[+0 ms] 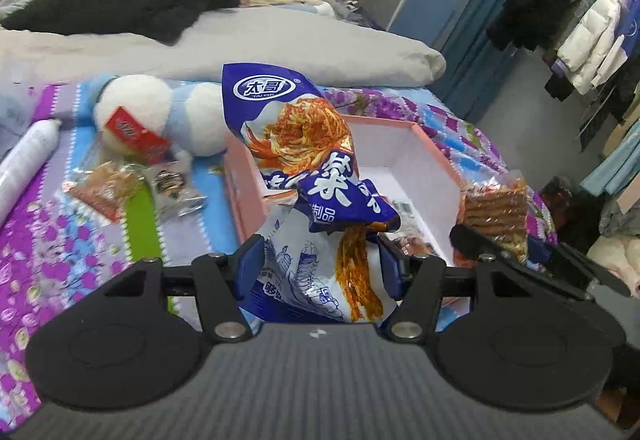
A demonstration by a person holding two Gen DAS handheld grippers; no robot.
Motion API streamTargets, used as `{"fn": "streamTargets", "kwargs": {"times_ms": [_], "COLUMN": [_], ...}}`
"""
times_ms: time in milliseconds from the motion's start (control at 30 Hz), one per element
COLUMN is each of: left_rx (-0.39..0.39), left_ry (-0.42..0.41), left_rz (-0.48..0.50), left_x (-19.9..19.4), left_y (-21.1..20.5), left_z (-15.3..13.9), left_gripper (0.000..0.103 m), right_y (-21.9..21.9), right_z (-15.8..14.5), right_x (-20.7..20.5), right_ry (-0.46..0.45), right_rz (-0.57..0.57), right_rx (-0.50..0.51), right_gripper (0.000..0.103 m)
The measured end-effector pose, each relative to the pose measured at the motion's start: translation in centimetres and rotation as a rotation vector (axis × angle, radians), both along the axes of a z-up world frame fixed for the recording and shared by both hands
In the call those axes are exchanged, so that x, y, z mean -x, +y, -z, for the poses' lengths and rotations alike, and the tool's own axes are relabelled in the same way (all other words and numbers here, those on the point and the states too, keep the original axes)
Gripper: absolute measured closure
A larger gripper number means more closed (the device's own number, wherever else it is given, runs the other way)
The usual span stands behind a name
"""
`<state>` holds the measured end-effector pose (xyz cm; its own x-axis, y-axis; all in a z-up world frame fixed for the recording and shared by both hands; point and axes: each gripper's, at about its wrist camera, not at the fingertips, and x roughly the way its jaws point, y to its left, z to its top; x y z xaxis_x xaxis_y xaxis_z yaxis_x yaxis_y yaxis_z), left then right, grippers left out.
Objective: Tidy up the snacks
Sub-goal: 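Carry both snacks over the pink box and open both grippers to drop them, then withdraw both grippers from the pink box toward the plush toy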
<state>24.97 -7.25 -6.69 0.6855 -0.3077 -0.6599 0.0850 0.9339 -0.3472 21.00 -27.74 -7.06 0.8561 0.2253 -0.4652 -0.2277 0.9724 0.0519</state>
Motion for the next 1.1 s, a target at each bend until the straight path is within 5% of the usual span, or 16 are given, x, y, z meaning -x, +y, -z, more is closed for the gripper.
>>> {"fn": "streamTargets", "kwargs": {"times_ms": [700, 833, 900, 1100], "left_rx": [-0.037, -0.05, -0.042, -0.037], "left_ry": [0.166, 0.148, 0.135, 0.082], "left_rz": [0.022, 0.014, 0.015, -0.009], "left_x": [-7.6, -7.3, -6.9, -5.5], "left_y": [-2.0, -1.8, -1.4, -0.3], "left_z": [4.0, 3.7, 3.5, 1.8], "left_gripper": [0.037, 0.019, 0.018, 0.018], "right_y": [-2.3, -2.3, -2.5, -2.4], "right_z": [4.6, 4.9, 4.6, 3.4], "right_x": [-7.2, -7.4, -7.3, -6.8], "right_ry": [0.196, 0.202, 0.192, 0.162], "right_rz": [0.021, 0.039, 0.051, 0.043], "right_rx": [-0.005, 0.019, 0.011, 0.004], "right_gripper": [0.047, 0.031, 0.022, 0.022]}}
